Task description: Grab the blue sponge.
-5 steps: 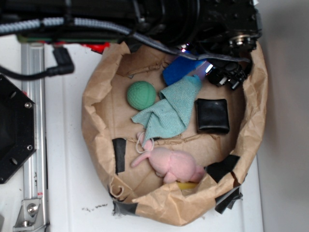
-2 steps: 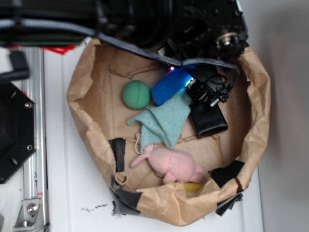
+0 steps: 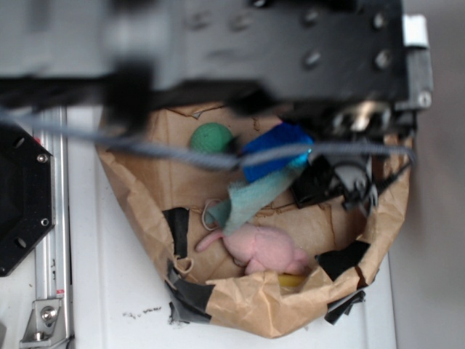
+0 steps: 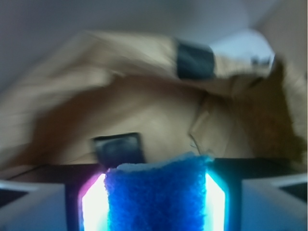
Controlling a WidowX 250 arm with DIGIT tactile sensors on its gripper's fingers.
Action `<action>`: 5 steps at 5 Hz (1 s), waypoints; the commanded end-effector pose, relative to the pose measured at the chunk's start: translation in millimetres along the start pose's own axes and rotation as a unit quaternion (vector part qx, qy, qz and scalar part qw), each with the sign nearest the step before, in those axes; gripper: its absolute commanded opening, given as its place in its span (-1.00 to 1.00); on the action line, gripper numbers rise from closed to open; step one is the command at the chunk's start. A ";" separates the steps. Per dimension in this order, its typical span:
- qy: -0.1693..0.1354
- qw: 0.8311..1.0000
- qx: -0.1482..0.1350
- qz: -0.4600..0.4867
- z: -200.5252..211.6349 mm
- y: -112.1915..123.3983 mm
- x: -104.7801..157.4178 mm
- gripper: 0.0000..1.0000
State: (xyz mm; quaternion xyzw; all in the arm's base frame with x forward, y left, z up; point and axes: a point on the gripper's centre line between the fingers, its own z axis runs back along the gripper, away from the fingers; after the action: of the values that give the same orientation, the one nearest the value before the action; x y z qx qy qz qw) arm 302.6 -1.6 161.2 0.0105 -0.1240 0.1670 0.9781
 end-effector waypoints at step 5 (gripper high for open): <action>0.009 1.000 0.000 -0.027 36.8 50.0 1.7 -1.00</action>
State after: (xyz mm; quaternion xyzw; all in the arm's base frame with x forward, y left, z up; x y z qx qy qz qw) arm 277.0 29.5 181.6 0.0134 -0.0897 0.1334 0.9869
